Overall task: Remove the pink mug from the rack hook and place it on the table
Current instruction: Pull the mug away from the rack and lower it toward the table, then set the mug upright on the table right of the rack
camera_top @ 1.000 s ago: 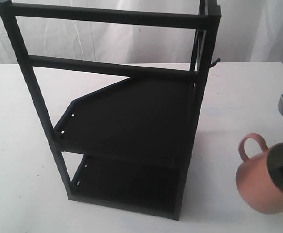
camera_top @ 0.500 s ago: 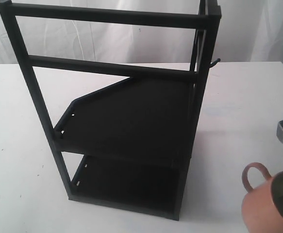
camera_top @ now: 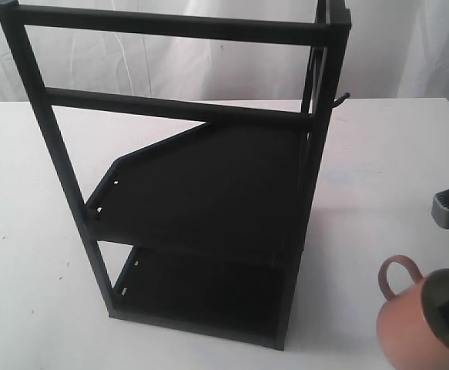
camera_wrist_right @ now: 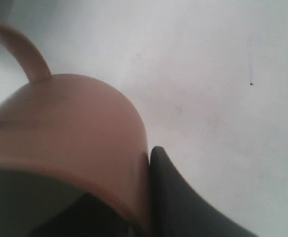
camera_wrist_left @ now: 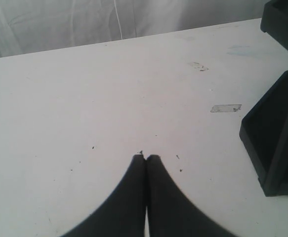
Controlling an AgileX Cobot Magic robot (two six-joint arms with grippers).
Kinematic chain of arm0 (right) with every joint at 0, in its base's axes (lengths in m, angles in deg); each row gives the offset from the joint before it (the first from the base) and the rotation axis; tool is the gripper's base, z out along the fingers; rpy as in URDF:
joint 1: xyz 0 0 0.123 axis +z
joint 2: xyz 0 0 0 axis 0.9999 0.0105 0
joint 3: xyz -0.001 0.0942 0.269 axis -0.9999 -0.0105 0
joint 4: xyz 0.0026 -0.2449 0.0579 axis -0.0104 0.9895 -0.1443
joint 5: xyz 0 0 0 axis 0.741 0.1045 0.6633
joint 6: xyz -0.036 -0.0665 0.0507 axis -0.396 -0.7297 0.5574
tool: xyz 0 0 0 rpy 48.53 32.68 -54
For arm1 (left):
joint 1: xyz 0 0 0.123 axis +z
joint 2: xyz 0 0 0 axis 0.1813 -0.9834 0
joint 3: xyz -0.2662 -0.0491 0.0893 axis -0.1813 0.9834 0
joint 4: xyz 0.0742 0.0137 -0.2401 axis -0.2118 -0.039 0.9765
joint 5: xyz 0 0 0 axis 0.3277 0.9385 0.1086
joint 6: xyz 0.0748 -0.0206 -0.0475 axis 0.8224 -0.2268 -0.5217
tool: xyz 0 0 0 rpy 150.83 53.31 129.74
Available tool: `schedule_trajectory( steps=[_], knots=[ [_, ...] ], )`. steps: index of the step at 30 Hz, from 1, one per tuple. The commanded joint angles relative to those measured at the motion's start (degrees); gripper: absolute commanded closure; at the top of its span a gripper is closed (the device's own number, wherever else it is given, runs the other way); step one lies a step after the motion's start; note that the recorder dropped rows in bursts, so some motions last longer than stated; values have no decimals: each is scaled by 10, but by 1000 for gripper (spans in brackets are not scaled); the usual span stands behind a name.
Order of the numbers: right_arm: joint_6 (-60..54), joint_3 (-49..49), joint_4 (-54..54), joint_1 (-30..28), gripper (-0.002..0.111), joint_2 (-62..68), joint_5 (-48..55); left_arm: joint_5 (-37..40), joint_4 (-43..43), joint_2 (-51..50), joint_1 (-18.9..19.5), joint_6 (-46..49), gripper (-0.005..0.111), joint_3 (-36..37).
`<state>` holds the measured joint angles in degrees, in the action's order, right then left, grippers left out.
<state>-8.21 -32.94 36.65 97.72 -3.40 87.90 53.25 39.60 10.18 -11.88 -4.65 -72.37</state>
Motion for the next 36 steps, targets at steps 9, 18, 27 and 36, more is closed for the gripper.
schedule_trajectory(
  steps=[9, 18, 27, 36],
  knots=[
    [1, 14, 1, -3, 108, 86, -51, -1, 5, 3, 2, -1, 107, 3],
    [-1, 14, 6, -3, 108, 101, -87, -1, 5, 3, 2, -1, 107, 3],
    [-1, 14, 16, -3, 108, 101, -107, -1, 5, 3, 2, -1, 107, 3],
    [15, 15, 40, -3, 108, 120, -106, -1, 5, 3, 2, -1, 107, 3]
  ],
)
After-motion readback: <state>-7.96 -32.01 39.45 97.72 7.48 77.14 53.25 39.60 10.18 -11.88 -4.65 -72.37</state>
